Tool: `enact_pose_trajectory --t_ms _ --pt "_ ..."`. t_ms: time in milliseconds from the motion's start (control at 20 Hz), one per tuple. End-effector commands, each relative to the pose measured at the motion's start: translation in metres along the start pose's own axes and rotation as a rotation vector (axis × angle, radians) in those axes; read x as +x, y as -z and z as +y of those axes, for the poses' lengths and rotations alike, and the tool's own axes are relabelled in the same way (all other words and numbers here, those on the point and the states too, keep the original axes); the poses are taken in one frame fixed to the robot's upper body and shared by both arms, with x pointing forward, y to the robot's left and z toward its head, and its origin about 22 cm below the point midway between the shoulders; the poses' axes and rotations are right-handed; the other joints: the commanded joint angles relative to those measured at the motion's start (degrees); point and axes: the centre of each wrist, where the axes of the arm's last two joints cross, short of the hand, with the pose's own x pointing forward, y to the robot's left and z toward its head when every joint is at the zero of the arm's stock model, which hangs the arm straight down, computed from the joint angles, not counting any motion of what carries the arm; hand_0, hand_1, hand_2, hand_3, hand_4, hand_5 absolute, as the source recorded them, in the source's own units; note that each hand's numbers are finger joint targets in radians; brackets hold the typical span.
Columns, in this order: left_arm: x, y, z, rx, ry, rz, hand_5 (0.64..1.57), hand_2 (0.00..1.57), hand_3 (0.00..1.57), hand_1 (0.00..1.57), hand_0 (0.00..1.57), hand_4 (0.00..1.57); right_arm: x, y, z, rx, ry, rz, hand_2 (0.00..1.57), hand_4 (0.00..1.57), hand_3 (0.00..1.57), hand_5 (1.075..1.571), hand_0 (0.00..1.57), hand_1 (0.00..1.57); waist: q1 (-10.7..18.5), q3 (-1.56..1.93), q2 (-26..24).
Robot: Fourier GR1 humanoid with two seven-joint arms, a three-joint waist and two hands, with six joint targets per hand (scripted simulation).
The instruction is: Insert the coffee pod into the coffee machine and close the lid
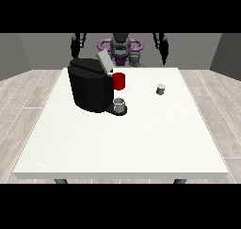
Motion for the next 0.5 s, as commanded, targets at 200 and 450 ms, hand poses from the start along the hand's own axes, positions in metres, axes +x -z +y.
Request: enact_pose_trajectory --t_ms 200,450 --pt "0.012 0.008 0.053 -0.192 0.246 -0.126 1.571 0.0 0.0 0.0 0.0 0.0 -0.01 0.007 0.012 -0.031 0.043 -0.038 0.0 0.0 0.0 1.571 0.0 0.0 -0.5 0.11 1.6" --pt "0.032 0.029 0.104 -0.185 0.462 -0.064 1.571 0.0 0.0 0.0 0.0 0.0 0.018 0.016 0.02 -0.134 -0.081 -0.151 0.0 0.0 0.0 1.571 0.0 0.0 -5.9 0.06 4.4"
